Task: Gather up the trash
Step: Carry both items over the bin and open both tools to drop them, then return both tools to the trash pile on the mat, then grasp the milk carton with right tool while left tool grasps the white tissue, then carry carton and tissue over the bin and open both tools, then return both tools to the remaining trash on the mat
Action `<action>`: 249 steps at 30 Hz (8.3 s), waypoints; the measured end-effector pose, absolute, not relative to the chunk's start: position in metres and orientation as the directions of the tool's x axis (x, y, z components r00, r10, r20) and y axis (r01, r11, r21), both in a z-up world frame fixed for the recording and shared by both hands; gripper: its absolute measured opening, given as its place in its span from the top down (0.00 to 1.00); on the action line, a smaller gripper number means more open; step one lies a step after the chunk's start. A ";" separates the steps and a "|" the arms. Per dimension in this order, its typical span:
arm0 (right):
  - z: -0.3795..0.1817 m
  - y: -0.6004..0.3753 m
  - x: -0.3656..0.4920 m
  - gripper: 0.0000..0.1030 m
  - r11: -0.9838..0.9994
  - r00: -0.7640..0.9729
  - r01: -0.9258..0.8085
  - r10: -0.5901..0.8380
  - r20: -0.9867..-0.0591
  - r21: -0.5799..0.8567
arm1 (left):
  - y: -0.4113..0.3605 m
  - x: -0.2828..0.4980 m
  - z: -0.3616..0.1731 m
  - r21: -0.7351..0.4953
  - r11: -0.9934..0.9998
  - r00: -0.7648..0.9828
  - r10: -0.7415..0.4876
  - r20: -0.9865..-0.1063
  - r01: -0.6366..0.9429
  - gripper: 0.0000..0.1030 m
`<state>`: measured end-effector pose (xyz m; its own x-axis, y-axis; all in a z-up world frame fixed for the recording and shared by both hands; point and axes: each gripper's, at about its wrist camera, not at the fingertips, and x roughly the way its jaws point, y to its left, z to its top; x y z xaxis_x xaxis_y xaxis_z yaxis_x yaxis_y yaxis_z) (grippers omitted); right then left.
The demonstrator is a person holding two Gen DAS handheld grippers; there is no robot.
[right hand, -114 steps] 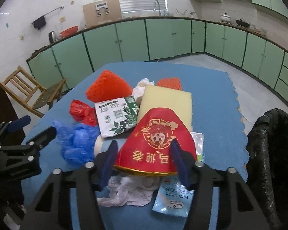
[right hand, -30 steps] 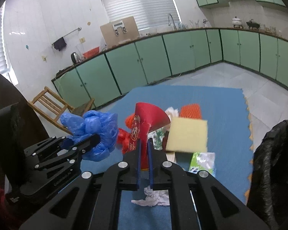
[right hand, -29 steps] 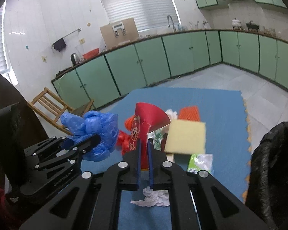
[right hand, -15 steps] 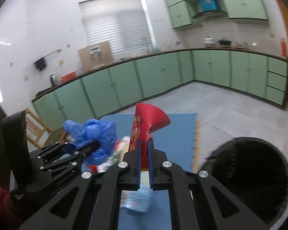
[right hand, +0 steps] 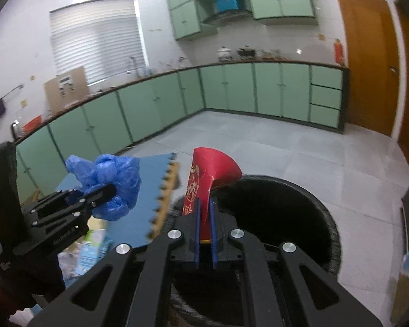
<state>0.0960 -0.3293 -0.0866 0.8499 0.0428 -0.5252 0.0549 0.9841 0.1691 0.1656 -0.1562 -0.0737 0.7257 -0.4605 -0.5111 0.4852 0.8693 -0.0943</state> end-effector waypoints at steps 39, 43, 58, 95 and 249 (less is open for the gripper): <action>-0.120 -0.268 0.085 0.09 0.978 0.858 0.109 -0.003 -0.514 0.176 | -0.031 0.135 -0.083 0.016 0.963 0.817 -0.219 -0.534 0.269 0.29; -0.125 -0.219 0.090 0.10 0.982 0.864 0.022 0.074 -0.498 0.185 | 0.012 0.122 -0.092 0.047 0.983 0.826 -0.125 -0.549 0.179 0.30; -0.194 -0.098 0.114 0.15 0.982 0.778 -0.140 0.187 -0.599 0.125 | 0.097 0.101 -0.135 0.060 0.998 0.791 0.014 -0.612 0.028 0.31; -0.230 -0.083 0.148 0.54 0.988 0.657 -0.144 0.140 -0.741 0.060 | 0.093 0.106 -0.148 0.024 0.999 0.759 -0.016 -0.651 0.042 0.31; -0.153 -0.089 0.119 0.06 0.989 0.821 -0.111 0.149 -0.551 0.102 | 0.141 0.107 -0.096 0.102 0.993 0.820 0.106 -0.563 -0.059 0.26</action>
<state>0.1194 -0.0887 -0.1534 0.8211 0.1494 -0.5509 -0.1113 0.9885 0.1021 0.1072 0.1415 -0.0964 0.8199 0.1063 -0.5626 -0.0587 0.9930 0.1020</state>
